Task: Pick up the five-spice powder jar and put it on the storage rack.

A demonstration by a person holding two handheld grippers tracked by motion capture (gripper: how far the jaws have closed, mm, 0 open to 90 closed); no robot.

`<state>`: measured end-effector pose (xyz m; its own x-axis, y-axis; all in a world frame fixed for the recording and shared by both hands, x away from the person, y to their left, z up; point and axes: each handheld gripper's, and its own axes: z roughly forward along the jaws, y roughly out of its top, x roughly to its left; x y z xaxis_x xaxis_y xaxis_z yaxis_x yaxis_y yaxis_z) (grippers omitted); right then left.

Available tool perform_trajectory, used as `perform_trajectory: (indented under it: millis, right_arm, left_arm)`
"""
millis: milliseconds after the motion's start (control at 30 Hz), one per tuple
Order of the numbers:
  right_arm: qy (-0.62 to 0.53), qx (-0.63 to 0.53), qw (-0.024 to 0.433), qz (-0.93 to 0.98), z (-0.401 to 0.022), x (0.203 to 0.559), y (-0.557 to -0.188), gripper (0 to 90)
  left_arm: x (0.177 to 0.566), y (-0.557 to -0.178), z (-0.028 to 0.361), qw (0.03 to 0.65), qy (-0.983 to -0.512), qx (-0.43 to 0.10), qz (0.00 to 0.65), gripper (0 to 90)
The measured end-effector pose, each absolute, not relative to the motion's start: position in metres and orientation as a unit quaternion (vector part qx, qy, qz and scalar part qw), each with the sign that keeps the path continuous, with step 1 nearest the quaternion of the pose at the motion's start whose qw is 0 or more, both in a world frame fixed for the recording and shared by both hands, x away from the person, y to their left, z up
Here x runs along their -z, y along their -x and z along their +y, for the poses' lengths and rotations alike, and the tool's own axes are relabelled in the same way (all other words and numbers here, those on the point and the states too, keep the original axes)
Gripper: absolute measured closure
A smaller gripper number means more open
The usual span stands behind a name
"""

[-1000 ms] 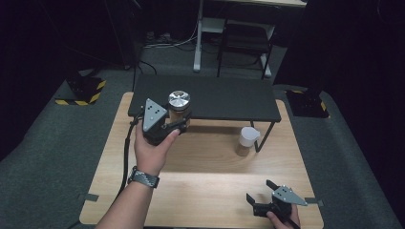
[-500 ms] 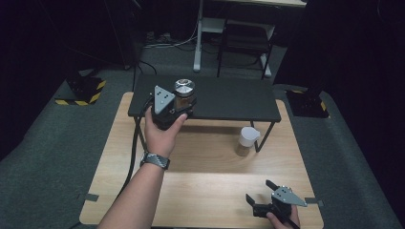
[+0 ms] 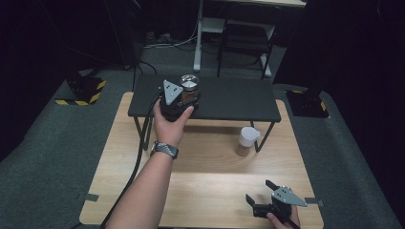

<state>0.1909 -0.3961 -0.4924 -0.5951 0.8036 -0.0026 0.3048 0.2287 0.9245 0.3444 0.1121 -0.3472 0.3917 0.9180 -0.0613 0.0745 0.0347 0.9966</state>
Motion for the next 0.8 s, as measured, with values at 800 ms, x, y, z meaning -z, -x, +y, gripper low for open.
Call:
perform_trajectory:
  millis: [800]
  right_arm:
    - [-0.372,-0.498,0.255,0.740,-0.3957,0.4934,-0.1890,0.3]
  left_arm:
    - [0.3462,-0.3512,0.1099,0.573,-0.604,-0.357,0.423,30.8]
